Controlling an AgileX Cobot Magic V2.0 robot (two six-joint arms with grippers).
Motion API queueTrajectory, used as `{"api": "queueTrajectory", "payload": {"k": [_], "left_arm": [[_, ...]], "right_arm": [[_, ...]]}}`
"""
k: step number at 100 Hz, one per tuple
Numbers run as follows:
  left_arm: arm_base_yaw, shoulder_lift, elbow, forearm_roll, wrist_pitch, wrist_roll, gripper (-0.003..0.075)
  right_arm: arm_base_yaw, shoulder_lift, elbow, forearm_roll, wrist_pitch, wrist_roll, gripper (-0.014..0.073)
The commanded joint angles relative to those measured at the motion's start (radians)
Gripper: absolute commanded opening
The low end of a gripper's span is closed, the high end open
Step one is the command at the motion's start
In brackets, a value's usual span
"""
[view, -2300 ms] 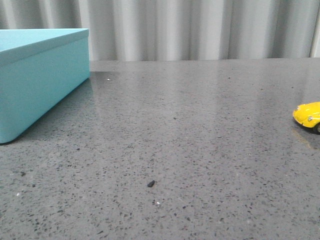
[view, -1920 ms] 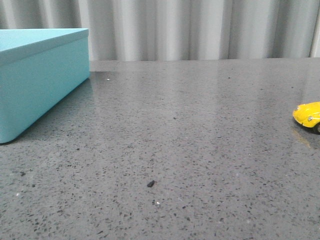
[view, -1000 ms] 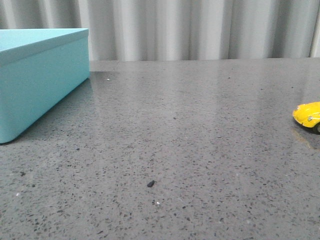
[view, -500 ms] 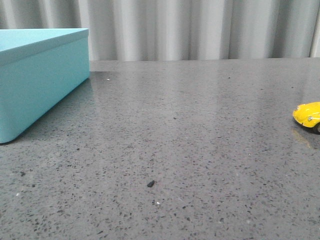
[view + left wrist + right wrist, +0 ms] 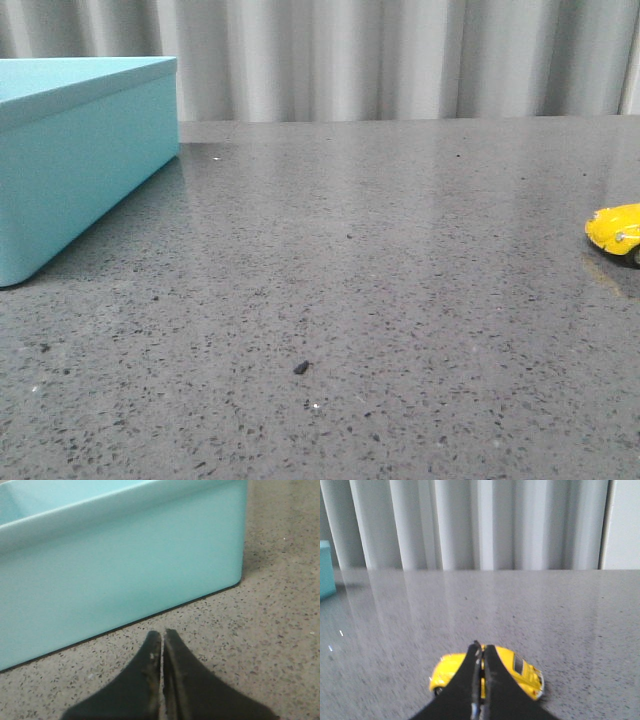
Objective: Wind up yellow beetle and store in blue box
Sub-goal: 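Move the right gripper above the yellow toy beetle car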
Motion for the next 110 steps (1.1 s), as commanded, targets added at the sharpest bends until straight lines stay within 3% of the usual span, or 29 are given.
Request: {"api": "queueTrajectory", "payload": {"k": [1,25,57,66,86,97,110], "left_arm": [[0.004,-0.032,0.027,-0.001,-0.132,-0.010,-0.0021],[0.004,-0.032,0.027,-0.154,-0.291,-0.010,-0.0021],[0.004,-0.032,0.027,-0.168,-0.416,-0.010,-0.0021],[0.004,-0.032,0.027,-0.230,-0.425,-0.012,-0.0021],[0.004,-0.032,0.023,-0.515,-0.491,-0.012,-0.0021],[0.004,-0.032,-0.017,-0.632,-0.545,-0.012,-0.0021],[0.004,-0.004,-0.088,-0.609,-0.454,0.017,-0.0021]], "right_arm": [[-0.003,-0.019,0.024,0.071,-0.104,-0.003,-0.0072],[-0.003,-0.019,0.021,0.084,-0.105,-0.003,-0.0072],[-0.003,-0.019,0.021,0.102,-0.131,-0.003,-0.0072],[-0.003,-0.019,0.021,0.169,-0.147,-0.003,-0.0072],[-0.003,-0.019,-0.013,0.427,-0.147,-0.003,-0.0072],[-0.003,-0.019,-0.088,0.426,-0.147,-0.003,-0.0072],[-0.003,0.009,-0.195,0.347,-0.147,-0.003,-0.0072]]}}
